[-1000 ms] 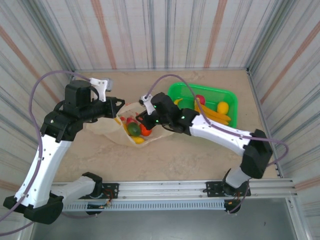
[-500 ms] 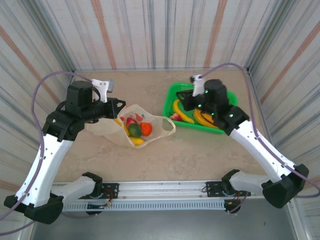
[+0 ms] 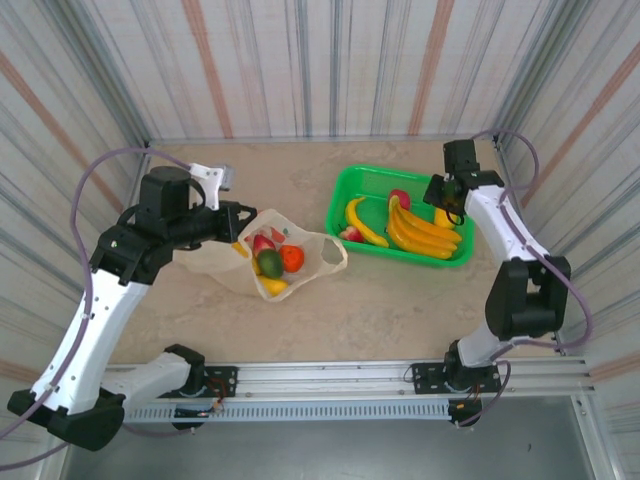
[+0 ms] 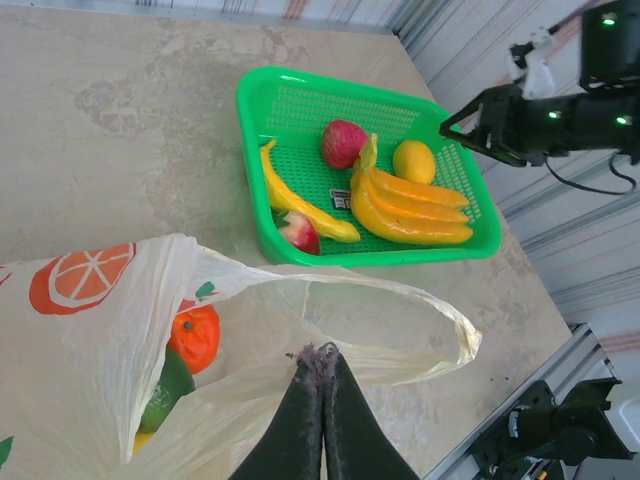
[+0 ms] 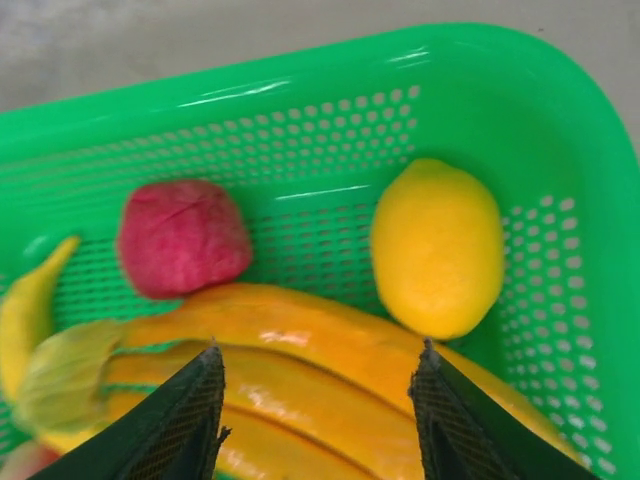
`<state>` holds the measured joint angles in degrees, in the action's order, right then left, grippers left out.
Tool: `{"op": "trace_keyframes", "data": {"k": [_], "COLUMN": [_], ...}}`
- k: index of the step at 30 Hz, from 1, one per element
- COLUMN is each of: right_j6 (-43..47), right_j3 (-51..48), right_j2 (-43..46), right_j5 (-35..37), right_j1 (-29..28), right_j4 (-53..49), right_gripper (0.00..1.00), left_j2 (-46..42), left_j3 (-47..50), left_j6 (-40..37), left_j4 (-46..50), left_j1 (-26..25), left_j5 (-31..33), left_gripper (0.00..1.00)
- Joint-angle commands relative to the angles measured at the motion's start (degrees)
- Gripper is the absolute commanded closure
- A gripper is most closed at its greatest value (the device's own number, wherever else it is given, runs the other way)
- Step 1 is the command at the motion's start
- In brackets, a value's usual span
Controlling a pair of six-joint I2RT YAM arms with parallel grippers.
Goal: Place the fake fruits into the plastic bag and tie a complex knot
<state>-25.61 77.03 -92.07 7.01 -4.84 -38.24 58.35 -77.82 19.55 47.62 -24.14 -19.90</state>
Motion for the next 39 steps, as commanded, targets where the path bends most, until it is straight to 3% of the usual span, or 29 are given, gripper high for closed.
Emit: {"op": "trace_keyframes", "data": {"k": [1,6,11,15,24,29,34,39], "right_j6": [3.4,4.7,5.7,6.4,7.2,7.8,8.3,8.9], "right_j3": [7.0,10.6,11.3,12.7,14.6,16.8,15.3,12.6], "right_j2": [-7.6,-15.9,-19.3,-22.6,-28.0,-29.0,-24.8,-15.2], "right_j5": [8.2,9.9,12.6,13.1,9.3,8.9,9.4,10.4], "right_j1": [0.2,0.6,0.6,0.8,1.2,1.2,0.8,-1.9], "right_j4": [-6.8,-9.7,-9.4,-9.6,-7.5,-7.5,-5.8,-4.2], "right_gripper": [0.42,0.37,0.24,0.23,0.27,0.34,0.41,0.43], "left_j2": [-1.2,-1.0,-0.7,-0.3,0.4,0.6,0.5,0.2], "left_j3": [0.7,0.4,0.1,-0.1,-1.4,-1.9,-2.4,-2.8], "left_j6": [-0.2,-0.4,-0.6,-0.8,-1.4,-1.7,-1.7,-1.8], "left_j4": [-1.3,-1.1,-0.9,-0.9,0.1,0.5,0.8,1.2], "left_j1": [-0.6,-0.8,-0.9,-1.0,-1.0,-1.1,-1.1,-1.0], "left_j5": [-0.4,-0.3,-0.1,-0.1,0.8,1.0,1.1,1.6], "left_gripper": [1.00,1.00,1.00,1.00,1.00,1.00,1.00,1.00]}}
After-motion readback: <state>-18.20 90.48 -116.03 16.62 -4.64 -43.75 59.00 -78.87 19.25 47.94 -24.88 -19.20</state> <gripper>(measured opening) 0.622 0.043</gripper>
